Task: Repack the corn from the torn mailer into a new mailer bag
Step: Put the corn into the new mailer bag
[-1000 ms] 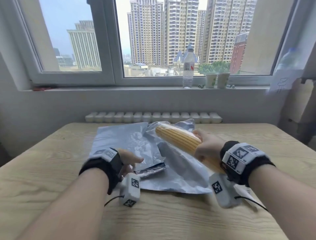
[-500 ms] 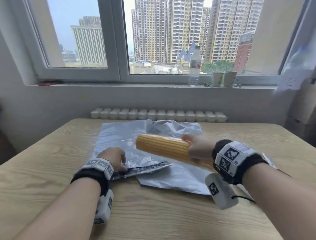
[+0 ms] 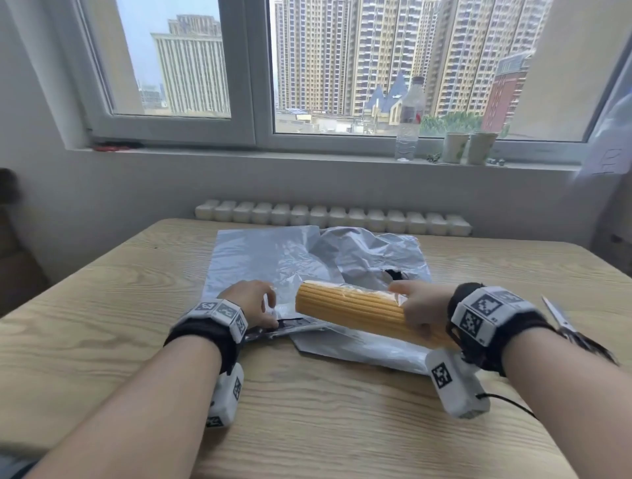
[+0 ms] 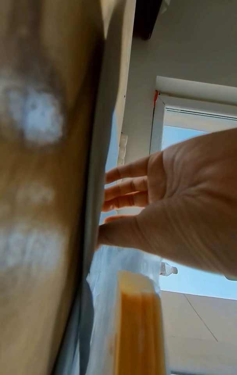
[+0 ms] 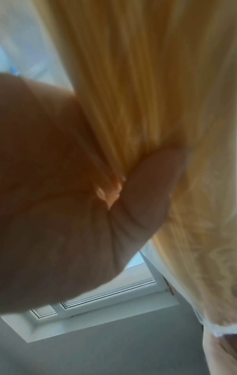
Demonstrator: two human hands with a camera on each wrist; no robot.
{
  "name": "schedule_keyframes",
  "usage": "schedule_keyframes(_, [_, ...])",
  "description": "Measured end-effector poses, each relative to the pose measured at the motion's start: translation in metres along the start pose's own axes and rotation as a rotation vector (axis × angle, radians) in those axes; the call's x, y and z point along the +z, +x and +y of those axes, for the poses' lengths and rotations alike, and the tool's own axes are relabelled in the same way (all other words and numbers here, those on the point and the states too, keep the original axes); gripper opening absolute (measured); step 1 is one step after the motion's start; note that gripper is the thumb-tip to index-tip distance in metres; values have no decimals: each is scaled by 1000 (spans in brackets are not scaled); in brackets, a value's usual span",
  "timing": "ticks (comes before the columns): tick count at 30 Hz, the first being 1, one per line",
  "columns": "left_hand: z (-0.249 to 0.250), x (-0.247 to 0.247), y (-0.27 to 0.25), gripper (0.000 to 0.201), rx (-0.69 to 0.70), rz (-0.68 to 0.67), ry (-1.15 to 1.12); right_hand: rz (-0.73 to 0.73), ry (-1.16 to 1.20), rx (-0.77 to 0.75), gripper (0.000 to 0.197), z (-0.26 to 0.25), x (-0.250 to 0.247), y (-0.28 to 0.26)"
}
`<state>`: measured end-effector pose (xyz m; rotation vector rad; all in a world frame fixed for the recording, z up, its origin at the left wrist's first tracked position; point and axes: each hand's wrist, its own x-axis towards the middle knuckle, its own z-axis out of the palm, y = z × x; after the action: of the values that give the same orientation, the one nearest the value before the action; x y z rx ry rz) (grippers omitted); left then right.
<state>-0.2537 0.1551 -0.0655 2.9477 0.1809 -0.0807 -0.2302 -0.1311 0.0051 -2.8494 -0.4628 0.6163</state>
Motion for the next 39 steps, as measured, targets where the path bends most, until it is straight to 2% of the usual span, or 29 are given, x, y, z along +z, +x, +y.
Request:
schedule_keyframes(4, [2,1,1,25,2,12,55,-26,-152,-49,51,-3,3,-3])
schedule_keyframes(9, [10,0,0,14,2,-18,114,-17,-179,-78,48,-2,9,2])
schedule_keyframes(14, [11,-6,4,22,-64,-40,95,34,-123,-106,51,3,6,1])
schedule_keyframes(19, [16,-33,1,19,-128,90,-20,62,-135,-88,54,7,-1,-7])
schedule_keyframes(23, [23,-46,-1,21,-159,165,33,66,-56,-151,56,-4,-6,-16])
schedule_keyframes(25, [29,-50,-3,21,-151,190,45,60,-19,-173,61,-11,-9,-17])
schedule_keyframes(29, [41,-60,-10,21,-123,234,-5,115,-118,-154,48,-18,-10,-19])
schedule_keyframes(33, [61,-65,-21,20,-43,133,-113,178,-52,-100,52,-12,-6,-16])
schedule_keyframes(35, [73,-64,-25,19,3,115,-123,161,-5,-109,54,-12,-4,-16])
schedule_keyframes(39, [96,-62,-25,12,84,103,-164,94,12,-194,42,-25,8,-9])
